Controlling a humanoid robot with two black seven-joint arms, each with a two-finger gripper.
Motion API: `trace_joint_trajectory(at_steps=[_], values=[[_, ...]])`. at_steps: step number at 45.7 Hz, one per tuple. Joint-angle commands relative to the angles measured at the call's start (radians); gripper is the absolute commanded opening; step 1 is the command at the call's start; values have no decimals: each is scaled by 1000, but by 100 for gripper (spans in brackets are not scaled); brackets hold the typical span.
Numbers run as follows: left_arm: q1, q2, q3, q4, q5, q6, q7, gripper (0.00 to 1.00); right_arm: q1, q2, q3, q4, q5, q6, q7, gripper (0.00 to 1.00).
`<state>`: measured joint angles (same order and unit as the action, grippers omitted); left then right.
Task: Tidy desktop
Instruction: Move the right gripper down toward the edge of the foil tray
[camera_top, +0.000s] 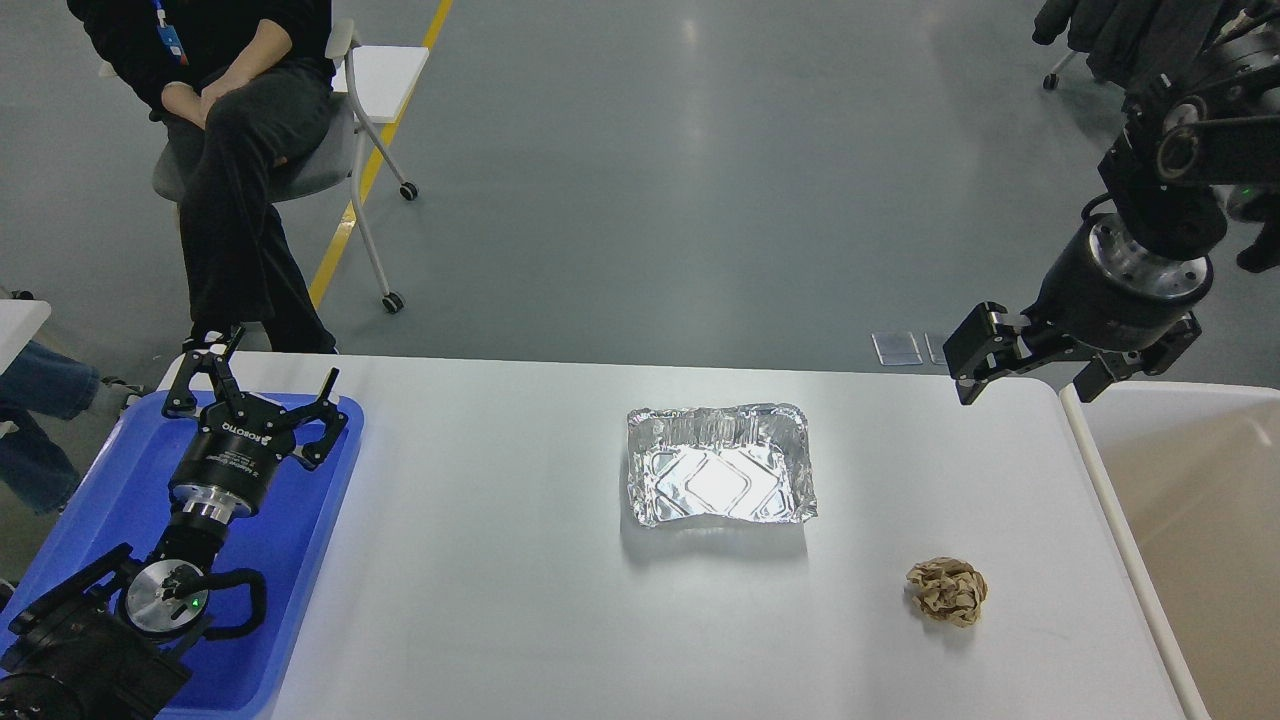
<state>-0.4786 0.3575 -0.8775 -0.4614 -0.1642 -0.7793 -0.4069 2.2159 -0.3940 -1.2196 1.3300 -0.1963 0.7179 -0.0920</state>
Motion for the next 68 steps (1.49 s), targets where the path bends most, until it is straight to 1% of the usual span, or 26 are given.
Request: trace_joint_trajectory(at_steps=[1,46,50,53,62,68], values=[[0,0,0,0,0,0,0,99,2,0,0,0,0,0,0,100],[0,0,-1,0,0,0,0,99,2,7,8,-5,18,2,0,100],[0,0,-1,0,0,0,0,99,-12,17,71,-11,61,1,0,100],[-2,-2,-1,0,-1,0,-1,99,-15,43,60,-12,60,0,0,100],[0,0,-1,0,-1,0,-1,99,-22,49,58,-15,67,-8,2,100],[-2,-2,-1,0,-1,0,0,99,-62,56,98,-17,75,-12,2,100]])
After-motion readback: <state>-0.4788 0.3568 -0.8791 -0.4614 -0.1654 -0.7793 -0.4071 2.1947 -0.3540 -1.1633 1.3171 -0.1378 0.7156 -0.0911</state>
